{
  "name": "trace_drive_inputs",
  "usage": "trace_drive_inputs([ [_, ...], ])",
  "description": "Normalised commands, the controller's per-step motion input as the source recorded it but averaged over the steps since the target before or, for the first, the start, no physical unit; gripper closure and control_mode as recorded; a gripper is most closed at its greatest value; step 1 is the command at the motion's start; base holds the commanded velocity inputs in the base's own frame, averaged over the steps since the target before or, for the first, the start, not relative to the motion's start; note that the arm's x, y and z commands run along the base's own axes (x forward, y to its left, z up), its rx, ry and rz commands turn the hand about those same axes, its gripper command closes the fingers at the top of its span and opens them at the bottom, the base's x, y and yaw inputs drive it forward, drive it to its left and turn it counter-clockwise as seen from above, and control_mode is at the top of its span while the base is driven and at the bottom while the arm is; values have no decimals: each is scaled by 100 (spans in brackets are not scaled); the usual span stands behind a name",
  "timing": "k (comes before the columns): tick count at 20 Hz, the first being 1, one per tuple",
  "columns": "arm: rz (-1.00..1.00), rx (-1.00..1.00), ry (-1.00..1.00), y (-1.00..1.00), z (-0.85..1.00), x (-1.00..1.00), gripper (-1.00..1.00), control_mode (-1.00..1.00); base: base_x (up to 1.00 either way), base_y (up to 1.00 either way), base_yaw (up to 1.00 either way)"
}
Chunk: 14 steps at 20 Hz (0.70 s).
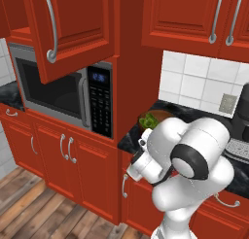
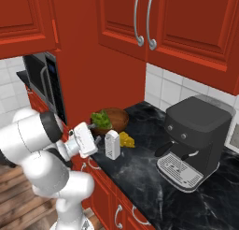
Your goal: Pick the cheese from the fridge and the cheese grater from the cabinet and place them next to the salad bowl.
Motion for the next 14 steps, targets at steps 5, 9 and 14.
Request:
trace_drive_inputs([
  [5, -3, 30, 20, 1, 26, -52, -100, -100, 0, 0, 0],
  [9, -9, 38, 13, 0, 38, -59, -100, -100, 0, 0, 0],
  [14, -9, 36, 11, 5, 23, -58, -100, -100, 0, 0, 0],
])
